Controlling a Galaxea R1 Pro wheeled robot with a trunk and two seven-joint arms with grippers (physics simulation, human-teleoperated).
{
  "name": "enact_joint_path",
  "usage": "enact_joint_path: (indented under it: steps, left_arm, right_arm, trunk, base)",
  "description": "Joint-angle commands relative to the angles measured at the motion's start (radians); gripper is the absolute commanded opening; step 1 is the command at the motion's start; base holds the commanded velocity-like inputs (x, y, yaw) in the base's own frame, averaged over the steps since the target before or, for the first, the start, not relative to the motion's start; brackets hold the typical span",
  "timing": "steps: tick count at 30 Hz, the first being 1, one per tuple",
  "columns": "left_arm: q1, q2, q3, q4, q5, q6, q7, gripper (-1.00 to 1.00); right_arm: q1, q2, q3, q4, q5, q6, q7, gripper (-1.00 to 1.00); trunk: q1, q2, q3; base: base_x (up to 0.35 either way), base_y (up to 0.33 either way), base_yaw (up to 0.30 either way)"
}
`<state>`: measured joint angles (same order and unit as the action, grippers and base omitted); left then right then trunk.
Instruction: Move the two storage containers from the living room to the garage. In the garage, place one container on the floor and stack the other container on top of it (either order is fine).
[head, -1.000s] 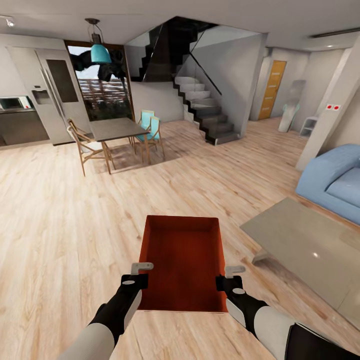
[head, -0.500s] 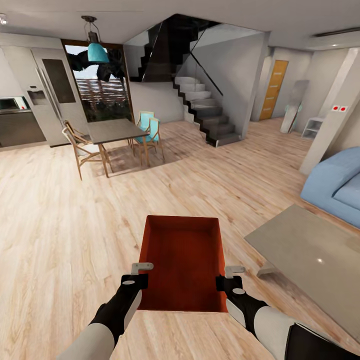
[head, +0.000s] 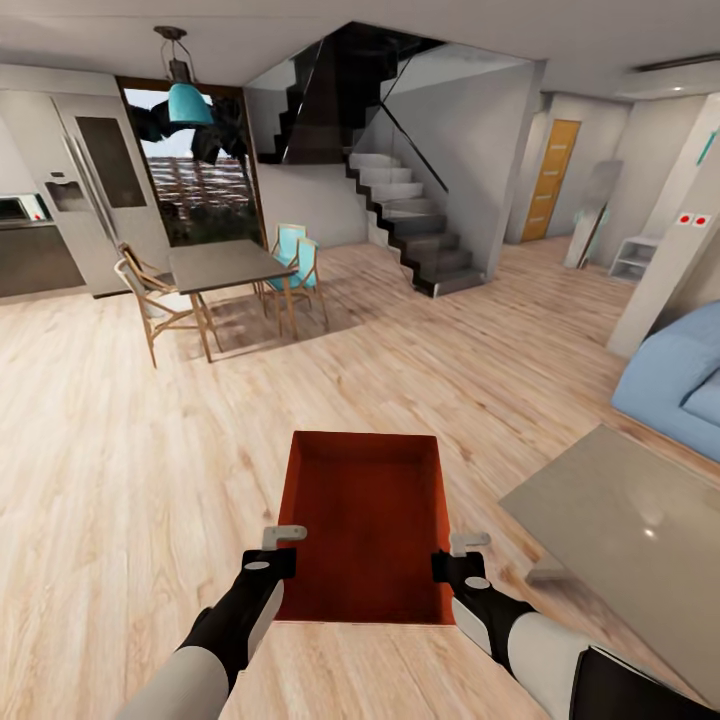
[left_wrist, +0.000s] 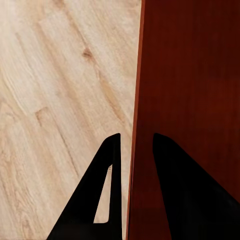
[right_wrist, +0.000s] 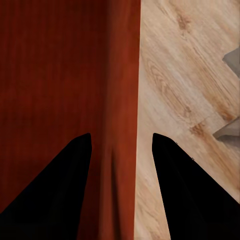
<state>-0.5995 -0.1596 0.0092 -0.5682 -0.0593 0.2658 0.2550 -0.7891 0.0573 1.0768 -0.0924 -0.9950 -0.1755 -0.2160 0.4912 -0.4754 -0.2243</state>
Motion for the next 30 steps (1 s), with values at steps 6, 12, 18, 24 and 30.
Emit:
enact_joint_path:
  steps: [6,12,18,24,30]
  left_arm:
    - [0.000,0.001,0.003,-0.001,-0.023,0.010,0.007,-1.00]
    - [0.000,0.001,0.003,0.000,-0.023,0.010,0.007,-1.00]
    - [0.000,0.001,0.003,0.001,-0.023,0.010,0.007,-1.00]
    - [0.000,0.002,0.003,0.001,-0.024,0.010,0.007,-1.00]
    - [0.000,0.001,0.003,0.001,-0.024,0.010,0.007,-1.00]
  right_arm:
    - [-0.001,-0.001,-0.008,-0.001,-0.005,-0.002,-0.003,-1.00]
    - [-0.001,-0.001,-0.008,-0.001,-0.005,-0.003,-0.003,-1.00]
    - [-0.001,-0.001,-0.008,-0.001,-0.005,-0.004,-0.003,-1.00]
    - [-0.001,-0.001,-0.008,-0.001,-0.005,-0.003,-0.003,-1.00]
    - [-0.001,-0.001,-0.008,-0.001,-0.005,-0.002,-0.003,-1.00]
  trunk:
    - [0.001,-0.002,-0.002]
    - [0.001,-0.002,-0.002]
    - [0.001,-0.002,-0.002]
    - [0.001,-0.002,-0.002]
    - [0.001,-0.002,-0.002]
  base:
    - [0.322,0.000,0.000]
    - [0.322,0.000,0.000]
    - [0.322,0.000,0.000]
    - [0.322,0.000,0.000]
    - [0.322,0.000,0.000]
